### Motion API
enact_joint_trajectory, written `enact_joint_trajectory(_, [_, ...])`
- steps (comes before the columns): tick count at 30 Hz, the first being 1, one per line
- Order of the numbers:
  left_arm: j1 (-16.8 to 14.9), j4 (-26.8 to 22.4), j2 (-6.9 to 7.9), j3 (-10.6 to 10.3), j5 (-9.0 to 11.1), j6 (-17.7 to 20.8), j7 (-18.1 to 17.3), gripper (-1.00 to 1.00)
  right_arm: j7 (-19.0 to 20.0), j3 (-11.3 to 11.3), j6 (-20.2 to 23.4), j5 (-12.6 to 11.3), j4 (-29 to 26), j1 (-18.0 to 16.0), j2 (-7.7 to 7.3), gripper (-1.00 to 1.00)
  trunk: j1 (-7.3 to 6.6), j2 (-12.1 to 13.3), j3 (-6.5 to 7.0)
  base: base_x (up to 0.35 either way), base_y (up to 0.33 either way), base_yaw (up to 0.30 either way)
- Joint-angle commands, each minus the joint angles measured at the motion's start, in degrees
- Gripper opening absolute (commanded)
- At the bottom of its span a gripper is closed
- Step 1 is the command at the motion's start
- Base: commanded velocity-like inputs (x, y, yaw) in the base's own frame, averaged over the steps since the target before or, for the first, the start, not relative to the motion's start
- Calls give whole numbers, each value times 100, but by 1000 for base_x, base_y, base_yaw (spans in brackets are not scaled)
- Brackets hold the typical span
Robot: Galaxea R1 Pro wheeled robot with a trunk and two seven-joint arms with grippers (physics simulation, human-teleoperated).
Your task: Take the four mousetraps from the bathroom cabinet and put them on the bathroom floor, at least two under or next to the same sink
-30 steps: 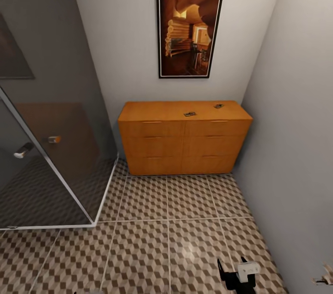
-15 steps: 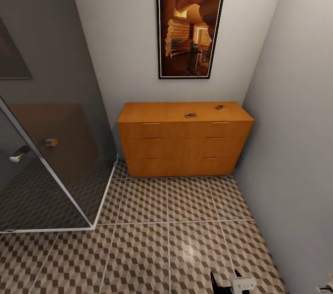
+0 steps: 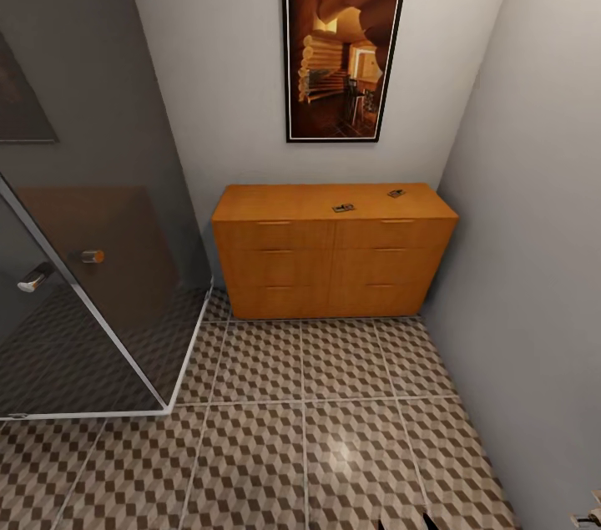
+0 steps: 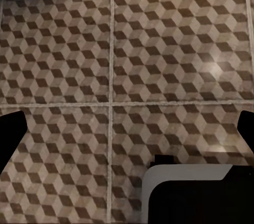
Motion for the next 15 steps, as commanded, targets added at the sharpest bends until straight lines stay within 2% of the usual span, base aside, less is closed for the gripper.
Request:
enact_joint_trajectory(1, [-7,17,-4,-49,15,-26,24,100,85,18,-16,-66,5,28,-1,100,3,-11,-10,0,0,0])
enact_joint_trajectory(7, [-6,17,-4,-49,15,-25,22,100,278,17,-12,-66,5,214,1,100,3,-11,-10,0,0,0])
enact_joint_trajectory(15, [-8,17,-4,-47,15,-26,21,100,535,17,-8,-66,5,215,13,100,3,-11,-10,0,0,0])
